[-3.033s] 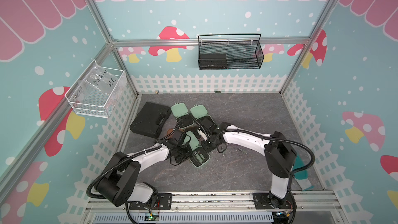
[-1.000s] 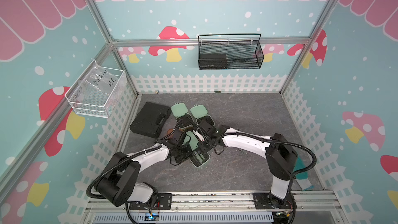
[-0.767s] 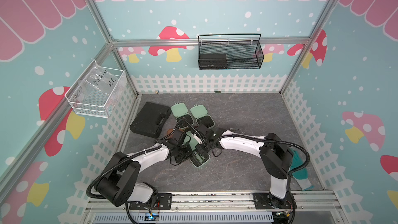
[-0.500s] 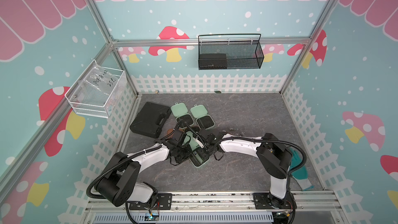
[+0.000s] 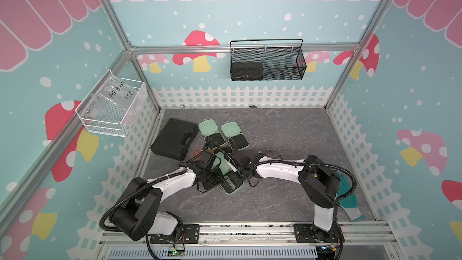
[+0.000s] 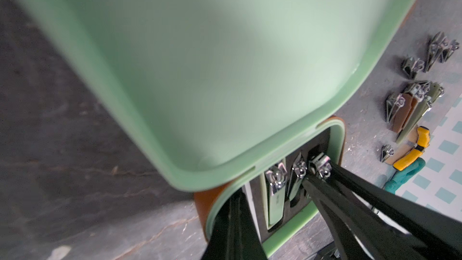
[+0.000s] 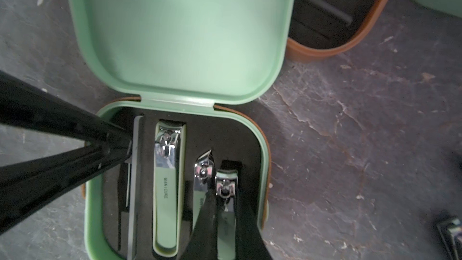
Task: Organize nail clipper sets
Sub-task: Place the nail clipper in the storage box.
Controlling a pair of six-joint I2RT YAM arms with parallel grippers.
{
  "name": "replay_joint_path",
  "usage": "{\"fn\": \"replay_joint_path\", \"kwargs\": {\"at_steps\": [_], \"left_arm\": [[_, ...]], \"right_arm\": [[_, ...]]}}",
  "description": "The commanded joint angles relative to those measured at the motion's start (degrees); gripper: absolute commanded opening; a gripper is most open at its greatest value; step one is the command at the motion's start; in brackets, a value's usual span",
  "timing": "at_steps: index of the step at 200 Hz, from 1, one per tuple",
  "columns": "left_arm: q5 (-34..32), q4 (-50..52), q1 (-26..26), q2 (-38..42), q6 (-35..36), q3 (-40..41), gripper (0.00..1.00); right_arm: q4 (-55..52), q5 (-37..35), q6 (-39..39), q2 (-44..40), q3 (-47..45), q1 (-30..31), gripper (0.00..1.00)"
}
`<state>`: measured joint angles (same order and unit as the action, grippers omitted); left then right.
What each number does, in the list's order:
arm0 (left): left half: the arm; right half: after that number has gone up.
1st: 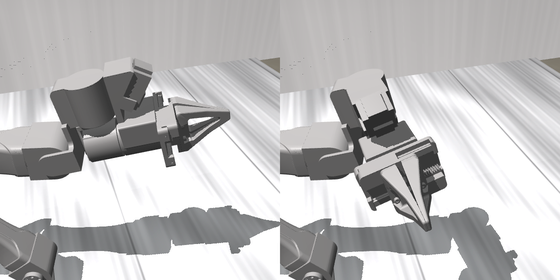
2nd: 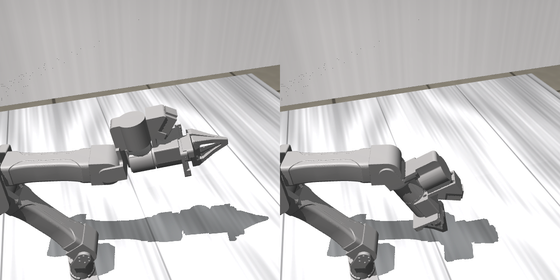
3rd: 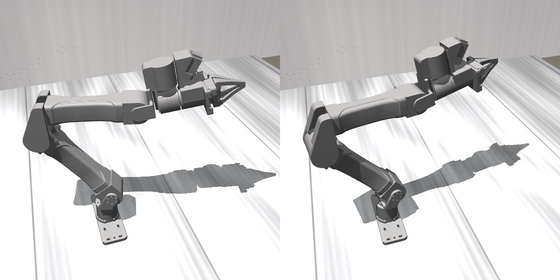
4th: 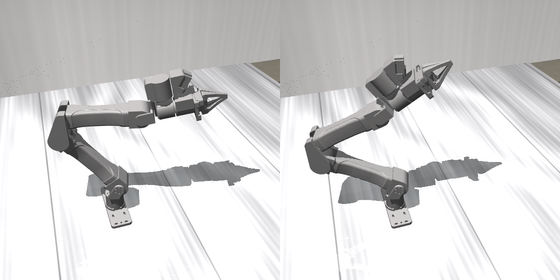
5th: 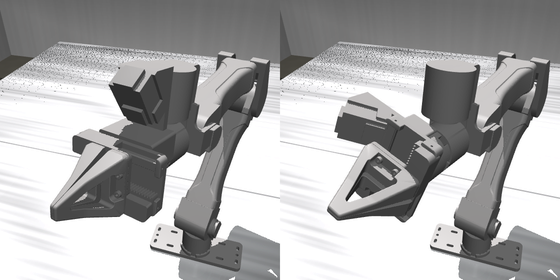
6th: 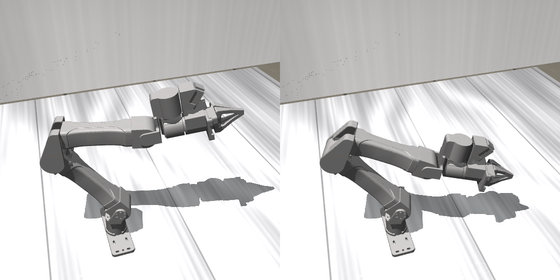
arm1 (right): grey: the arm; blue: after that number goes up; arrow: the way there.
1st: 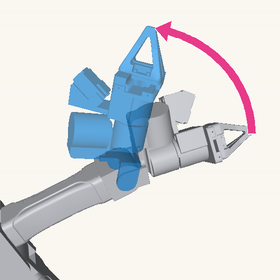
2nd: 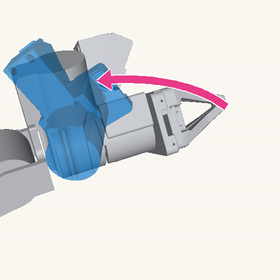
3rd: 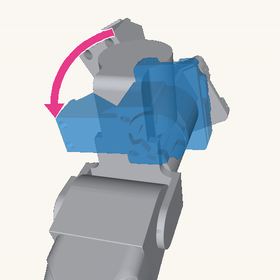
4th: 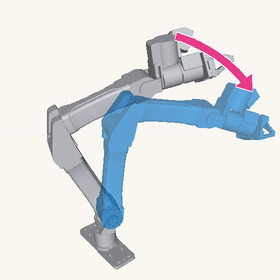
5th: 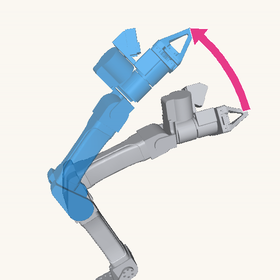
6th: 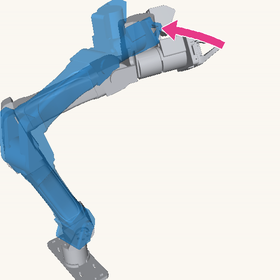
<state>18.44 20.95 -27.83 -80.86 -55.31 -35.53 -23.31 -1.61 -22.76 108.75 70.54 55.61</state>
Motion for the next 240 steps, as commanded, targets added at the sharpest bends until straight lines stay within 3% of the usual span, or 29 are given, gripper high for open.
{"fn": "replay_joint_path", "kwargs": {"at_steps": [1,101,181,240], "left_arm": [[-4.69,4.97,0.37,0.00,-0.41,2.05,0.00],[-4.72,4.93,0.33,-0.44,-0.29,1.95,0.00],[-4.60,4.98,0.33,-0.44,-0.24,1.93,0.00],[-4.69,4.98,0.33,-0.44,-0.33,1.87,0.00]], "right_arm": [[-0.26,-1.71,-1.16,0.50,1.44,0.11,0.01],[1.86,2.21,-6.23,0.46,-1.42,0.11,0.01],[-1.99,-4.83,-5.85,-1.35,-4.19,0.07,0.01],[-2.50,-4.73,-6.09,-0.38,-5.40,0.47,0.01]]}}
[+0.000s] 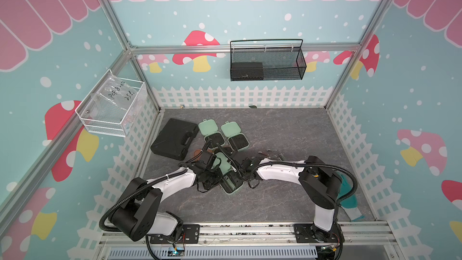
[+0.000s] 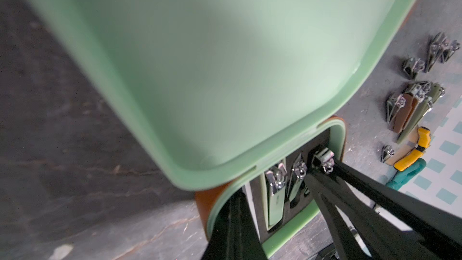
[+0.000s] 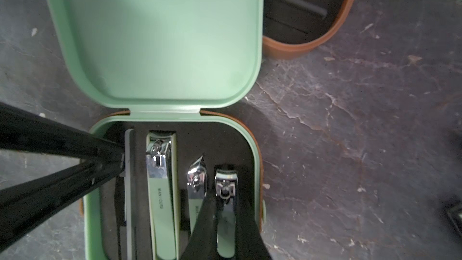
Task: Organize nail clipper sets
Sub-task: Place the nail clipper in the storage box.
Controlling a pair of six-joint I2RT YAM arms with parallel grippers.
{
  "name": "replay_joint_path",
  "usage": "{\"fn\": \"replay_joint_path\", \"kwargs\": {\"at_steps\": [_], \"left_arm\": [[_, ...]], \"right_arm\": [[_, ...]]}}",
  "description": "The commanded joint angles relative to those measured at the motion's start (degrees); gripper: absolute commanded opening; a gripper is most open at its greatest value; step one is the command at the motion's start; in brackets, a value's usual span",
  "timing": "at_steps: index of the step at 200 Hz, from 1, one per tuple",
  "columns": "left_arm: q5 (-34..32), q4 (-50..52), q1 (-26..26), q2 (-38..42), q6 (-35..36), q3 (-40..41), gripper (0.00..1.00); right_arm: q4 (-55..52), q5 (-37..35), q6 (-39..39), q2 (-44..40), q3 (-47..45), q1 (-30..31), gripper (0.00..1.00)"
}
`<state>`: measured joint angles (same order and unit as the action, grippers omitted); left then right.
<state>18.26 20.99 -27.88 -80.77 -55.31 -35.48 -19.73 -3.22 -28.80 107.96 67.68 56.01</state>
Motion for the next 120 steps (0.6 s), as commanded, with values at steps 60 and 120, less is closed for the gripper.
{"fn": "replay_joint_path", "kwargs": {"at_steps": [60,120], "left_arm": [[-4.38,4.93,0.37,-0.61,-0.33,1.71,0.00],[-4.43,4.93,0.37,-0.79,-0.24,1.51,0.00]], "right_arm": [[-8.11,-3.69,-0.91,5.42,-2.08,0.32,0.05],[-11.36,-4.99,-0.04,4.18,1.11,0.33,0.19]]}}
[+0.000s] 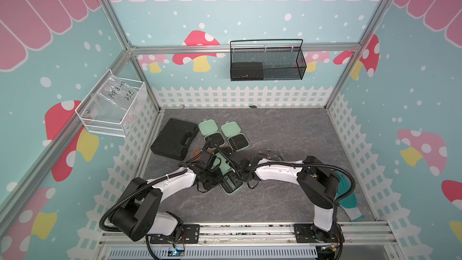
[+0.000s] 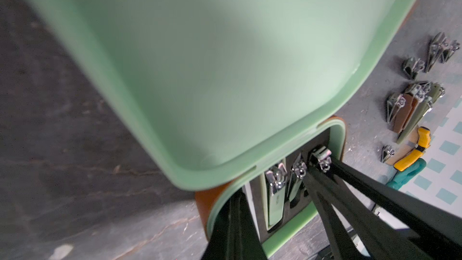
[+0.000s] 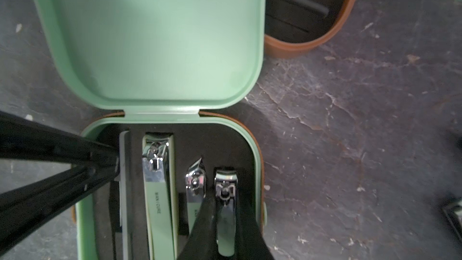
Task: Organize nail clipper sets
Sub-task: Place the nail clipper in the storage box.
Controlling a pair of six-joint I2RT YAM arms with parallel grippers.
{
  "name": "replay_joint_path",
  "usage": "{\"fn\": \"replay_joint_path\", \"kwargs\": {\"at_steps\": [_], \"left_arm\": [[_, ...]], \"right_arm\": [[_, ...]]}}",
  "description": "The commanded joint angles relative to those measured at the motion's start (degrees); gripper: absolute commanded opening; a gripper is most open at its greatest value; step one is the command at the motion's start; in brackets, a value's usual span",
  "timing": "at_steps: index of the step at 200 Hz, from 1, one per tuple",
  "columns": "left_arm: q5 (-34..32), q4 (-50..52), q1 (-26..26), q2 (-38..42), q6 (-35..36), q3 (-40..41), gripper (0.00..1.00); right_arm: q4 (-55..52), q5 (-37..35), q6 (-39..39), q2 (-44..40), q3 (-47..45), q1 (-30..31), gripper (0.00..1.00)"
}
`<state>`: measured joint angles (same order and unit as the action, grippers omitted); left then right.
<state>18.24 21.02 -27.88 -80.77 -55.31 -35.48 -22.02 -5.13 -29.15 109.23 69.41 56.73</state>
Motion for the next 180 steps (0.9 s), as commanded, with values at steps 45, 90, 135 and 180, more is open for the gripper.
{"fn": "replay_joint_path", "kwargs": {"at_steps": [45,90,135,180], "left_arm": [[-4.39,4.91,0.37,-1.32,-0.07,1.28,0.00],[-4.15,4.39,0.37,-1.66,-0.06,1.34,0.00],[-4.16,4.12,0.37,-1.76,-0.06,1.47,0.00],[-4.16,3.86,0.37,-1.93,-0.24,1.66,0.00]], "right_arm": [[-9.88,-2.10,0.76,1.19,0.88,-0.43,0.23],[-9.84,-0.25,1.02,0.02,1.74,-0.47,0.26],[-10.23,-0.64,1.02,-2.42,3.04,-0.39,0.26],[-10.31,-1.51,1.76,-2.86,6.53,-0.63,0.23]]}}
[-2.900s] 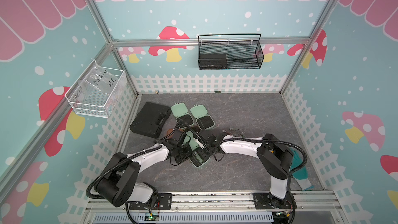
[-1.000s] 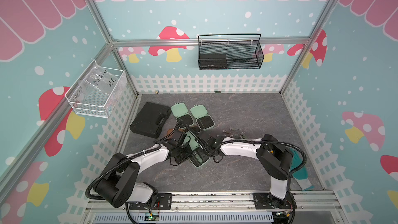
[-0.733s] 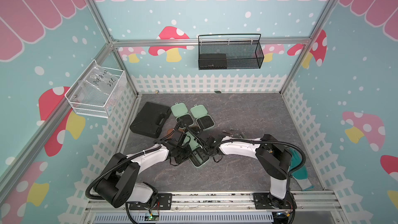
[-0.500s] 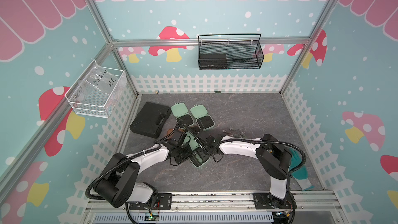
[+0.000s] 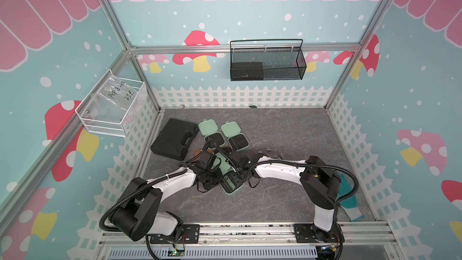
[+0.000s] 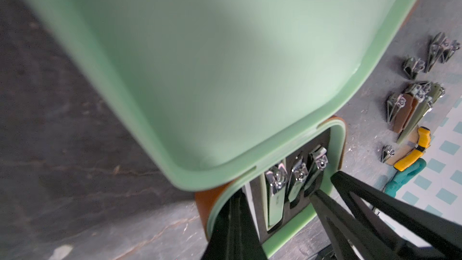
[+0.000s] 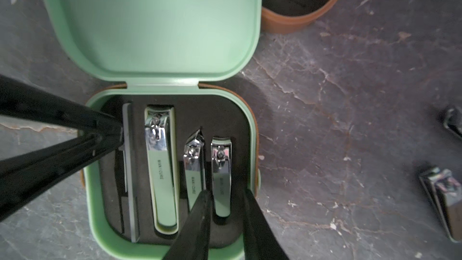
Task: Organize nail clipper sets
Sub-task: Place the nail clipper in the storage box.
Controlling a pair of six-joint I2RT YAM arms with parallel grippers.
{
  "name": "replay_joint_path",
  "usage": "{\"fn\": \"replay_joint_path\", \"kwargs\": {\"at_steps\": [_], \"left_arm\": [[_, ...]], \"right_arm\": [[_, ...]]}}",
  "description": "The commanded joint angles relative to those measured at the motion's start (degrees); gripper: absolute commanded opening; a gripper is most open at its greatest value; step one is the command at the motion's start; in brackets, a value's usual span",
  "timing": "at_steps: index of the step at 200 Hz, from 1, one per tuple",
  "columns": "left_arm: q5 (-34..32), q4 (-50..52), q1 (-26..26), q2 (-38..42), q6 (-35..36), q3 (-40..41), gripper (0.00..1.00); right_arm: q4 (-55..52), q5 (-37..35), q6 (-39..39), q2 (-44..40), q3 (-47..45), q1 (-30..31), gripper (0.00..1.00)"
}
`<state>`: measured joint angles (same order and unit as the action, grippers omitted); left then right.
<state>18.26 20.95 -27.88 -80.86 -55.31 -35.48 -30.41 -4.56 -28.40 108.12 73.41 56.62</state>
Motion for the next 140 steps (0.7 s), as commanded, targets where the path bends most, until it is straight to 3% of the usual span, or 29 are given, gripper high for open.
{"fn": "replay_joint_path", "kwargs": {"at_steps": [1,53,140], "left_arm": [[-4.15,3.92,0.37,-1.84,-0.24,1.65,0.00],[-3.97,3.84,0.37,-1.85,-0.28,1.74,0.00],[-3.91,3.83,0.37,-2.88,-0.15,1.41,0.00]], "right_arm": [[-1.88,-2.06,1.04,-1.71,2.62,-0.58,0.23],[3.04,1.44,2.47,2.94,4.64,-1.68,0.10],[5.72,4.60,2.67,6.03,4.30,-1.95,0.08]]}}
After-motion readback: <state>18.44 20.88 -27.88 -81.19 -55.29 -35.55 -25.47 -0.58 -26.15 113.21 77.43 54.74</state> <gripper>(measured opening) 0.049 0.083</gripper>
